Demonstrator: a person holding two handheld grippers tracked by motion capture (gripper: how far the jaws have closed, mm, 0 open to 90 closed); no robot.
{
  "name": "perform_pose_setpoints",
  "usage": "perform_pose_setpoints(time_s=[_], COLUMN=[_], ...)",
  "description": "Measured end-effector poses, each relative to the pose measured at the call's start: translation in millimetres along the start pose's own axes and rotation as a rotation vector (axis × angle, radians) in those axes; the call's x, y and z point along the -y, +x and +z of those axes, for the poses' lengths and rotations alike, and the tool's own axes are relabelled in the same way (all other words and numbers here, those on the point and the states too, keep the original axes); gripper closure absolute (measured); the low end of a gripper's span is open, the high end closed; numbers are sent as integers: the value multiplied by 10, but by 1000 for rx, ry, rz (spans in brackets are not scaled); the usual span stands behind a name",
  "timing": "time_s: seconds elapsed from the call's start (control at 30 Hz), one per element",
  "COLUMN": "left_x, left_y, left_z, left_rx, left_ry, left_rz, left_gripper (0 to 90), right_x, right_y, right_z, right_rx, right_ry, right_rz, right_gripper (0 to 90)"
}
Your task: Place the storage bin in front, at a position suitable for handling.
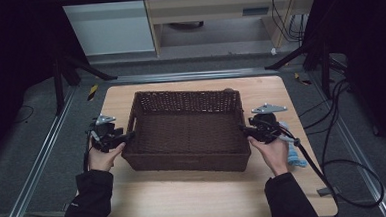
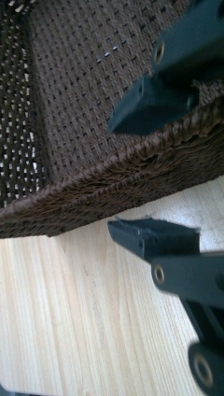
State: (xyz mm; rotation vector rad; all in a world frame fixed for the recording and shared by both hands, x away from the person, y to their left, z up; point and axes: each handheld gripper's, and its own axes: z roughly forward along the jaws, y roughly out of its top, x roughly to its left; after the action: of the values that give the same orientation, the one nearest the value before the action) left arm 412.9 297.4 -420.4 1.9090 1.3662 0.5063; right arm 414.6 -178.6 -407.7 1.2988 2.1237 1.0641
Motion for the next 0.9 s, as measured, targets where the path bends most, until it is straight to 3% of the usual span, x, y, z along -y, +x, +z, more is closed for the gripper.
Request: perform_pose_setpoints(time_s=[0.2, 0.33, 0.57, 0.7, 0.8, 0.9], left_x=[19, 30, 130, 183, 145, 81], left_y=[1, -56, -149, -216, -183, -155], left_z=[10, -13, -111, -190, -172, -122], left_rx=[63, 53, 39, 30, 11, -1], left_ry=[-1, 5, 7, 28, 26, 20], left_rz=[-3, 25, 38, 77, 70, 69], left_gripper=[600, 669, 678, 665, 586, 549], right_x=[34, 53, 135, 212, 195, 151], right_y=[29, 48, 60, 109, 89, 18], right_z=[27, -3, -91, -214, -254, -224], right_rx=[-21, -15, -36, -46, -61, -34], right_ry=[13, 12, 2, 14, 14, -6], right_rz=[-13, -18, -2, -16, -19, -2], right_gripper=[669, 692, 693, 683, 630, 579])
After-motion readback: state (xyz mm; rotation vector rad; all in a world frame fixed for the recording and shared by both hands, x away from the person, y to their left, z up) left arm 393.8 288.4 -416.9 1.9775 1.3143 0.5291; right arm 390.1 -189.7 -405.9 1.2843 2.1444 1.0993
